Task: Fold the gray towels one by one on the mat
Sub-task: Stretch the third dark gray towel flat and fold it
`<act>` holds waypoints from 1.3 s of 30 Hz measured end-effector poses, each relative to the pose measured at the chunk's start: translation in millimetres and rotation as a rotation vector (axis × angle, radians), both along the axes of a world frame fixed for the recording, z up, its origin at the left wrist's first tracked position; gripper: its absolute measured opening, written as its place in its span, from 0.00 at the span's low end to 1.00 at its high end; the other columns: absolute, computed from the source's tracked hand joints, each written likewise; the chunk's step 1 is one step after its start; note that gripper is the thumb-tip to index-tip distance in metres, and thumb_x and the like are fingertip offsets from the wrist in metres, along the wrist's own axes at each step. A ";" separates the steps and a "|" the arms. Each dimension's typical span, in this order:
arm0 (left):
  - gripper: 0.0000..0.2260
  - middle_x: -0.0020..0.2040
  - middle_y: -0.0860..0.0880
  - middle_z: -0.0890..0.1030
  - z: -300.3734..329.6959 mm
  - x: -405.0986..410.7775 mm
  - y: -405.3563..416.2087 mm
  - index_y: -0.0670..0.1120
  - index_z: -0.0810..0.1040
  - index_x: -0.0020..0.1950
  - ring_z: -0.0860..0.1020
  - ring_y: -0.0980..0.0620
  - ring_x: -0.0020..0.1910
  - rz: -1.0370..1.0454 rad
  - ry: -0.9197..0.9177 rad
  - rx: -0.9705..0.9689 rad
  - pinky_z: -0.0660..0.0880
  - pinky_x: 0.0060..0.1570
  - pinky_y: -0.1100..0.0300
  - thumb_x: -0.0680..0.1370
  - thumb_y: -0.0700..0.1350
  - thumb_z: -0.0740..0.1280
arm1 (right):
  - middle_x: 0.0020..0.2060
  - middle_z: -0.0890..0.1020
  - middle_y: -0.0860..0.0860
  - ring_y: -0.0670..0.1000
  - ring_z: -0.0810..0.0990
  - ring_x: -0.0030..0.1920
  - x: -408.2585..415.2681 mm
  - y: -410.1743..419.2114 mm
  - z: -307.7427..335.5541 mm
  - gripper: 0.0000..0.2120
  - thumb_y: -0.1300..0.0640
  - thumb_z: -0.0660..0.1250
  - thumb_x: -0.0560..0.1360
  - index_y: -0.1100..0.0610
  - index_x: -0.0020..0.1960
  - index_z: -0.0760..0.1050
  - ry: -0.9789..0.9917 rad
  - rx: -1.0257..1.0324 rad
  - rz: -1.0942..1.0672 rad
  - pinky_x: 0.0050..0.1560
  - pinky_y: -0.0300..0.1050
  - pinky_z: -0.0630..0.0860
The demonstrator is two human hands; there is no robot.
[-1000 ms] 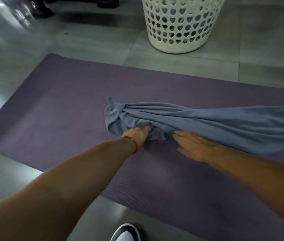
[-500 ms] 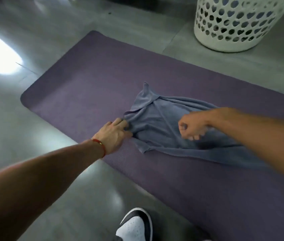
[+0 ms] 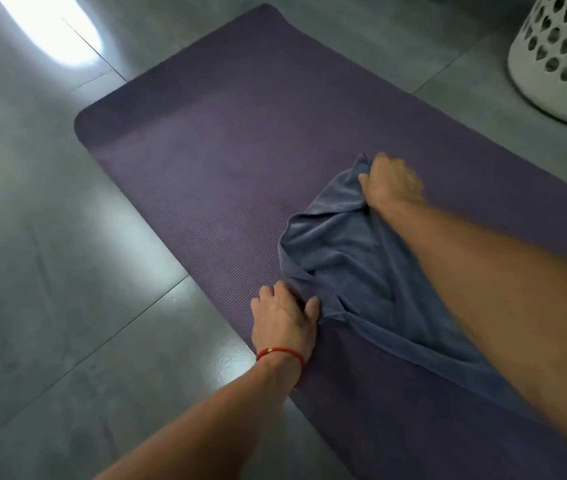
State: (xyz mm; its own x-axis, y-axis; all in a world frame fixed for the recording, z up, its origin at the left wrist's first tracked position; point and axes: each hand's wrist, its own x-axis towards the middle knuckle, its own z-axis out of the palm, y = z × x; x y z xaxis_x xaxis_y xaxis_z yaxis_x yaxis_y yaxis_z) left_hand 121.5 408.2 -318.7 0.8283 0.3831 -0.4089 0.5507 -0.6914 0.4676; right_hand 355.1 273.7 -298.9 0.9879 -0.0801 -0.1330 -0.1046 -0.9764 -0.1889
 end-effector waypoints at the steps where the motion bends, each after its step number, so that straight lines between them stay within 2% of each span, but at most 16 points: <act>1: 0.17 0.56 0.49 0.70 2.6 0.3 -4.1 0.47 0.73 0.57 0.68 0.47 0.57 -0.013 0.004 0.002 0.70 0.55 0.53 0.78 0.60 0.65 | 0.62 0.79 0.62 0.64 0.78 0.62 5.6 -1.3 -2.7 0.20 0.50 0.64 0.82 0.62 0.67 0.71 -0.004 0.014 -0.005 0.55 0.55 0.75; 5: 0.17 0.51 0.51 0.66 7.2 -0.2 -18.2 0.47 0.71 0.56 0.62 0.52 0.50 -0.123 -0.043 0.001 0.66 0.51 0.59 0.78 0.60 0.64 | 0.58 0.82 0.59 0.62 0.79 0.60 32.1 -11.8 -1.2 0.10 0.55 0.66 0.79 0.57 0.58 0.79 0.019 0.222 -0.033 0.56 0.52 0.76; 8: 0.08 0.52 0.49 0.72 6.1 -1.0 -24.3 0.47 0.70 0.54 0.66 0.49 0.50 -0.167 -0.123 0.041 0.66 0.48 0.59 0.80 0.50 0.63 | 0.49 0.83 0.55 0.56 0.81 0.53 51.7 -27.7 10.0 0.07 0.56 0.69 0.77 0.58 0.51 0.81 0.014 0.401 -0.091 0.54 0.47 0.77; 10: 0.03 0.48 0.47 0.75 4.2 -1.8 -22.7 0.47 0.68 0.49 0.69 0.47 0.46 -0.184 -0.205 -0.040 0.63 0.43 0.59 0.79 0.42 0.62 | 0.44 0.82 0.50 0.50 0.80 0.48 60.3 -40.5 18.6 0.07 0.56 0.71 0.75 0.57 0.51 0.83 0.002 0.487 -0.101 0.51 0.42 0.76; 13: 0.11 0.42 0.50 0.72 3.0 0.9 1.7 0.49 0.66 0.47 0.67 0.51 0.38 -0.142 -0.332 -0.164 0.61 0.36 0.61 0.74 0.33 0.61 | 0.46 0.82 0.48 0.48 0.80 0.49 73.8 -67.7 29.5 0.10 0.57 0.71 0.75 0.55 0.56 0.84 -0.098 0.535 -0.108 0.60 0.45 0.78; 16: 0.16 0.37 0.55 0.69 14.5 11.1 50.7 0.49 0.71 0.47 0.66 0.58 0.32 0.001 -0.393 -0.301 0.66 0.33 0.67 0.72 0.27 0.63 | 0.53 0.84 0.51 0.46 0.79 0.50 83.2 -92.2 45.5 0.13 0.57 0.70 0.76 0.55 0.61 0.83 -0.174 0.585 -0.175 0.61 0.42 0.78; 18: 0.18 0.38 0.56 0.71 25.3 21.1 82.8 0.53 0.74 0.53 0.69 0.58 0.33 -0.040 -0.354 -0.304 0.74 0.39 0.61 0.74 0.31 0.69 | 0.53 0.83 0.51 0.46 0.79 0.49 83.9 -97.4 54.7 0.13 0.58 0.71 0.77 0.56 0.61 0.81 -0.165 0.678 -0.207 0.54 0.38 0.78; 20: 0.20 0.43 0.49 0.78 34.6 29.4 108.1 0.56 0.77 0.60 0.78 0.48 0.40 -0.104 -0.261 -0.353 0.80 0.48 0.49 0.73 0.37 0.75 | 0.51 0.81 0.49 0.44 0.78 0.44 83.0 -92.5 59.0 0.08 0.60 0.70 0.79 0.54 0.57 0.80 -0.084 0.824 -0.263 0.43 0.34 0.75; 23: 0.17 0.50 0.40 0.84 42.2 35.8 122.8 0.47 0.81 0.59 0.84 0.42 0.50 -0.145 -0.074 -0.588 0.79 0.57 0.40 0.71 0.42 0.77 | 0.47 0.82 0.46 0.45 0.78 0.48 78.8 -80.3 65.7 0.04 0.57 0.72 0.74 0.51 0.48 0.80 0.100 0.937 -0.332 0.46 0.38 0.74; 24: 0.15 0.51 0.37 0.84 42.9 34.6 121.9 0.43 0.82 0.58 0.83 0.41 0.52 -0.140 -0.012 -0.670 0.78 0.60 0.40 0.72 0.42 0.77 | 0.46 0.82 0.47 0.47 0.79 0.49 80.1 -78.1 66.2 0.05 0.56 0.73 0.71 0.52 0.47 0.81 0.125 0.955 -0.346 0.46 0.40 0.75; 26: 0.12 0.53 0.35 0.83 39.4 28.5 113.9 0.37 0.81 0.57 0.82 0.38 0.53 -0.040 0.069 -0.868 0.77 0.62 0.46 0.75 0.38 0.74 | 0.45 0.84 0.48 0.48 0.81 0.49 83.6 -74.8 65.3 0.09 0.54 0.73 0.68 0.53 0.48 0.81 0.141 1.001 -0.366 0.43 0.41 0.78; 28: 0.12 0.51 0.38 0.83 33.5 24.1 105.6 0.36 0.80 0.57 0.79 0.44 0.49 0.070 0.064 -1.015 0.79 0.51 0.56 0.77 0.42 0.72 | 0.48 0.86 0.49 0.48 0.84 0.50 89.4 -75.7 60.1 0.18 0.49 0.76 0.63 0.54 0.51 0.83 0.116 1.012 -0.371 0.48 0.44 0.82; 30: 0.10 0.46 0.43 0.81 29.2 22.5 103.2 0.40 0.80 0.54 0.78 0.50 0.44 0.168 0.013 -1.086 0.80 0.44 0.61 0.78 0.45 0.70 | 0.48 0.86 0.47 0.47 0.84 0.50 91.8 -76.9 58.1 0.17 0.47 0.77 0.63 0.52 0.49 0.84 0.095 0.986 -0.322 0.51 0.44 0.82; 33: 0.05 0.41 0.42 0.83 25.7 23.0 114.9 0.38 0.80 0.47 0.81 0.48 0.41 0.318 -0.146 -0.969 0.83 0.44 0.59 0.79 0.40 0.69 | 0.41 0.82 0.43 0.43 0.78 0.43 81.3 -72.0 72.8 0.03 0.53 0.73 0.72 0.50 0.41 0.80 0.006 0.907 -0.292 0.43 0.38 0.75; 36: 0.07 0.42 0.39 0.81 27.9 27.7 132.9 0.34 0.78 0.49 0.81 0.45 0.43 0.357 -0.250 -0.818 0.84 0.46 0.56 0.80 0.39 0.69 | 0.37 0.77 0.43 0.45 0.76 0.41 91.3 -84.1 72.1 0.09 0.56 0.69 0.76 0.50 0.38 0.74 -0.124 0.831 -0.306 0.42 0.40 0.74; 39: 0.06 0.44 0.40 0.80 31.6 38.9 140.8 0.39 0.76 0.47 0.82 0.47 0.43 0.427 -0.290 -0.820 0.83 0.44 0.56 0.82 0.39 0.65 | 0.36 0.78 0.44 0.46 0.76 0.39 95.3 -80.8 72.8 0.06 0.54 0.72 0.76 0.50 0.41 0.77 -0.162 0.724 -0.227 0.33 0.36 0.73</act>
State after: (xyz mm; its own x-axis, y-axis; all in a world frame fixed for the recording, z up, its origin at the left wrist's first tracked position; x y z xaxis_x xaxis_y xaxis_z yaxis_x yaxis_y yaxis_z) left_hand 160.4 548.9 -287.1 0.7962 0.3617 -0.4850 0.4672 0.1418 0.8727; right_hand 450.4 192.9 -226.1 0.9693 -0.2310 -0.0846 -0.2038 -0.5616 -0.8019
